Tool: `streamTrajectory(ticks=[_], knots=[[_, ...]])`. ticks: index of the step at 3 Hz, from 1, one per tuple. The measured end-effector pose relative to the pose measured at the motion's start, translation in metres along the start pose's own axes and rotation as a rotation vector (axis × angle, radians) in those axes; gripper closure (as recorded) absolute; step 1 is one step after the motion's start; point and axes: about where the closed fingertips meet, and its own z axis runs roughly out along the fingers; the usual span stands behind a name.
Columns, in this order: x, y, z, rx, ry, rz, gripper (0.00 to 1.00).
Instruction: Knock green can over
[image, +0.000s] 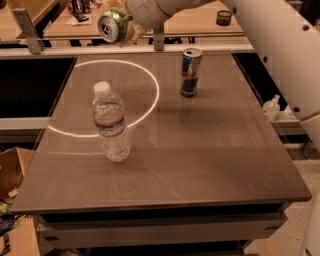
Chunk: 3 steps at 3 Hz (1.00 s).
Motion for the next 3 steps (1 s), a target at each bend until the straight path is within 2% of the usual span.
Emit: streamTrajectory(ticks=[1, 2, 3], knots=[[-0.022, 0.05, -0.008, -0.189, 0.004, -0.108, 1.0], [-0.045, 0.099, 0.002, -0.316, 0.015, -0.18, 1.0], [-0.062, 0.128, 0.013, -0.397, 0.013, -0.239, 1.0]])
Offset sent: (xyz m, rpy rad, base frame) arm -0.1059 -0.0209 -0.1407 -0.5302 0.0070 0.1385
